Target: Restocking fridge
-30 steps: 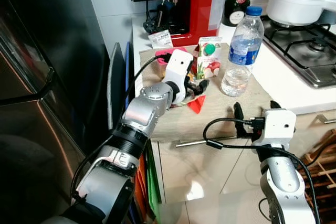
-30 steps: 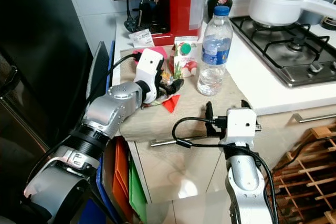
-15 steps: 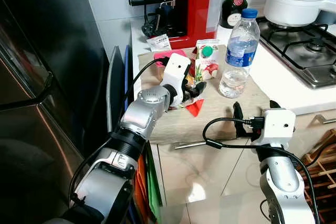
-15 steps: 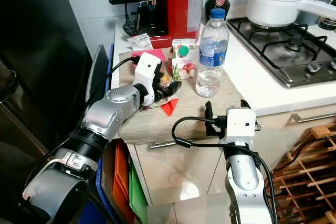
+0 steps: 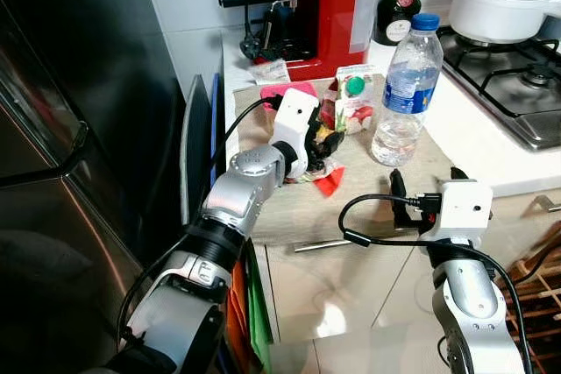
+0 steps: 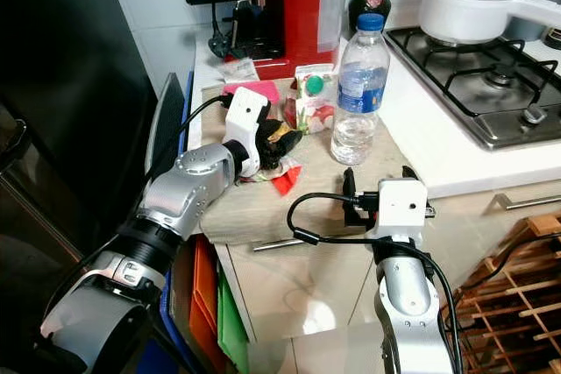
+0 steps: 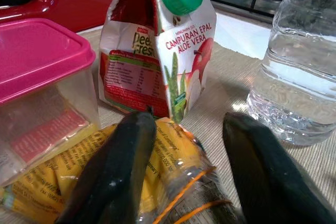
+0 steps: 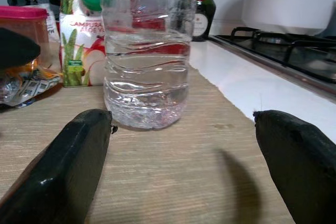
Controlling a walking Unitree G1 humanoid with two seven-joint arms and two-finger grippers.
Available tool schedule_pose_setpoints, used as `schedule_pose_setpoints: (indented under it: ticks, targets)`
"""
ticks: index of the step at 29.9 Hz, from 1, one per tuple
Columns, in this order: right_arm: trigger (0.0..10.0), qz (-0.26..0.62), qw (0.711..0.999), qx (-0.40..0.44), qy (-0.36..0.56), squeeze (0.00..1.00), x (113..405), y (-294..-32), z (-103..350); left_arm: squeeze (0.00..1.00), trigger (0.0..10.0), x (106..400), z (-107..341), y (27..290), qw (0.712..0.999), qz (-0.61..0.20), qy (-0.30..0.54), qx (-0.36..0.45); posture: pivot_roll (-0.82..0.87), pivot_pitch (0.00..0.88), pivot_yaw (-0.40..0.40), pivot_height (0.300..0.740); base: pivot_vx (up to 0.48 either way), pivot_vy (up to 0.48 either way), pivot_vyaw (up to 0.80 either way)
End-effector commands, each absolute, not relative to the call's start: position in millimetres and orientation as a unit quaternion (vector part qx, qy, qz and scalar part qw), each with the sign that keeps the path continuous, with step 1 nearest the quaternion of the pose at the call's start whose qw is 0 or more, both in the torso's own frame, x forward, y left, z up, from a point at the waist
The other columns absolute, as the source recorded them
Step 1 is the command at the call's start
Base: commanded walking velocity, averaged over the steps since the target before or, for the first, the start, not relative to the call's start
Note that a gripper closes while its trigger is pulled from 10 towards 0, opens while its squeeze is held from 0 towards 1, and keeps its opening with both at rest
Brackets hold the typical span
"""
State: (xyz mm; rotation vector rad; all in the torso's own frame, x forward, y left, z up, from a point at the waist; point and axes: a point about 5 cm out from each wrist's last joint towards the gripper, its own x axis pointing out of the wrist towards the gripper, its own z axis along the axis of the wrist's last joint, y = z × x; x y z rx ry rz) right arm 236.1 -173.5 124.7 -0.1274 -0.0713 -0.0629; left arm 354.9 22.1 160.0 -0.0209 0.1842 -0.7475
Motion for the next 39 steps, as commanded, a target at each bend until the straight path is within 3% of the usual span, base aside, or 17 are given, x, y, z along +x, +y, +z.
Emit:
schedule_pose_setpoints:
  ticks: [1,6,10,15,24,25,27,28,39]
  targets:
    - [10.0,-0.032,0.997,-0.062,-0.038,0.00,237,-174,126,0.00,0.0,345,128,22,0.916,-0.371,0.154,-0.015,-0.11,0.000,0.103,0.740,0.000,0.000,0.00]
    - [10.0,-0.032,0.997,-0.061,-0.039,0.00,239,-173,126,0.00,0.0,347,137,23,0.918,-0.375,0.129,-0.027,-0.10,0.000,0.102,0.740,0.000,0.000,0.00]
    - [10.0,-0.036,0.997,-0.058,-0.039,0.00,239,-173,125,0.00,0.0,358,203,34,0.928,-0.364,-0.012,-0.084,-0.09,0.000,0.105,0.740,0.000,0.000,0.00]
    - [10.0,-0.038,0.997,-0.056,-0.038,0.00,240,-173,125,0.00,0.0,365,250,58,0.926,-0.350,-0.084,-0.115,-0.08,0.000,0.108,0.740,0.000,0.000,0.00]
    - [10.0,-0.037,0.997,-0.058,-0.040,0.00,241,-172,125,0.00,0.0,360,260,66,0.924,-0.350,-0.113,-0.107,-0.08,0.000,0.108,0.740,0.000,0.000,0.00]
    - [10.0,-0.037,0.997,-0.058,-0.040,0.00,241,-172,125,0.00,10.0,355,254,63,0.927,-0.353,-0.108,-0.071,-0.08,0.000,0.108,0.740,0.000,0.000,0.00]
    - [10.0,-0.037,0.997,-0.059,-0.040,0.00,241,-172,124,0.00,10.0,352,249,63,0.928,-0.356,-0.103,-0.044,-0.08,0.000,0.109,0.740,0.000,0.000,0.00]
    - [10.0,-0.038,0.997,-0.059,-0.039,0.00,240,-172,124,1.00,10.0,348,243,63,0.924,-0.369,-0.097,-0.032,-0.08,0.000,0.109,0.740,0.000,0.000,0.00]
    - [10.0,0.028,0.996,-0.072,-0.036,0.00,240,-154,118,1.00,10.0,361,227,87,0.926,-0.372,-0.061,0.032,-0.07,0.000,0.134,0.740,0.000,0.000,0.00]
